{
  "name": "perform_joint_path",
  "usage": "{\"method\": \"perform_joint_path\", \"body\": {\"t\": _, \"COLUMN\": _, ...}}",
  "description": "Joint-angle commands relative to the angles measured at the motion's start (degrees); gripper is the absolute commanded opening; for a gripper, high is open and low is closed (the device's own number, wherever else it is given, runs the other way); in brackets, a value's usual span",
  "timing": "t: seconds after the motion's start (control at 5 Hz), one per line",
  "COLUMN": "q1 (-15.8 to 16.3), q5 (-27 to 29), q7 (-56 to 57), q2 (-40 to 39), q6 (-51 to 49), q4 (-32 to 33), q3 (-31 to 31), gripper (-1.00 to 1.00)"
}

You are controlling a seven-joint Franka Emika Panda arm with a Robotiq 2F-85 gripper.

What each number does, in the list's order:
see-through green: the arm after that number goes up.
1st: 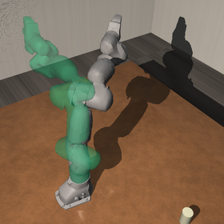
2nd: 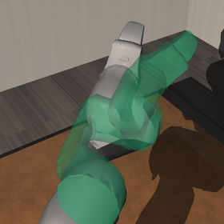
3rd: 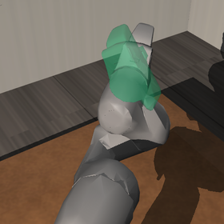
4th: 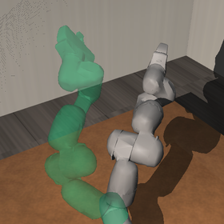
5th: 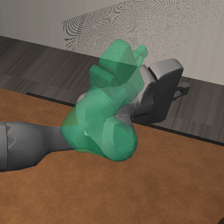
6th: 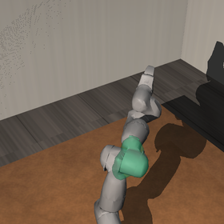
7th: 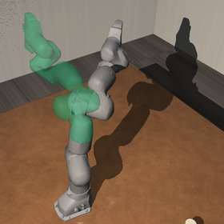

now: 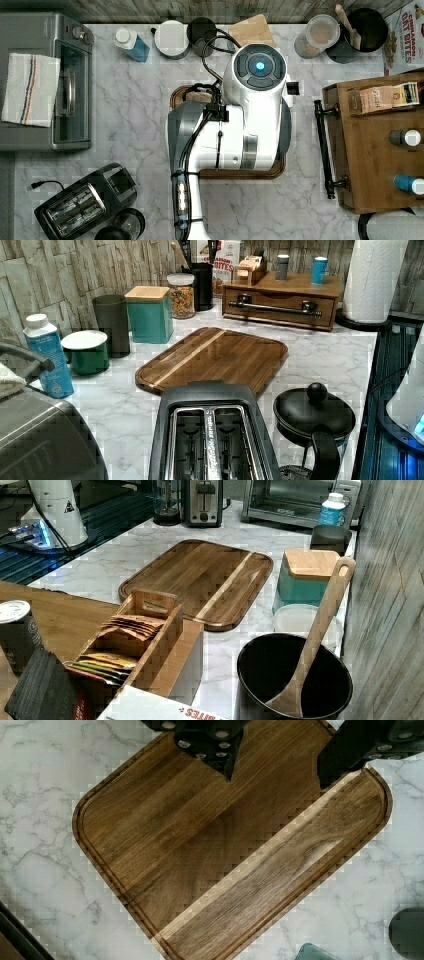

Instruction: Open the drawer.

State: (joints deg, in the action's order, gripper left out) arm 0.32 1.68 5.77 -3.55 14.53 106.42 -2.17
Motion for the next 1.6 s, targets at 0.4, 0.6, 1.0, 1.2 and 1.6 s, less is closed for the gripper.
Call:
{"method": "perform_joint_path", "body": {"t": 0.4, "q1": -2.8, "q5": 1.3, "q7": 16.7, "q2": 3.3, "q6": 5.5, "q4": 6.6, "q3": -1.7, "gripper": 1.00}}
{"method": "perform_joint_path", "body": {"t": 0.6, "q1": 0.0, "q5": -0.8, "q7": 28.1, "q2": 4.1, "q6": 7.6, "q4": 9.4, "q3": -8.5, "gripper": 1.00}}
{"method": "perform_joint_path", "body": {"t": 1.0, "q1": -5.2, "q5": -4.6, "q7": 50.5, "q2": 2.7, "q6": 12.6, "q4": 11.5, "q3": -12.7, "gripper": 1.00}}
{"method": "perform_joint_path", "body": {"t": 1.2, "q1": -6.9, "q5": -4.8, "q7": 60.4, "q2": 1.6, "q6": 16.6, "q4": 12.5, "q3": -15.0, "gripper": 1.00}}
{"method": "perform_joint_path", "body": {"t": 1.6, "q1": -9.5, "q5": -1.1, "q7": 73.0, "q2": -0.7, "q6": 28.7, "q4": 17.0, "q3": -17.7, "gripper": 1.00}}
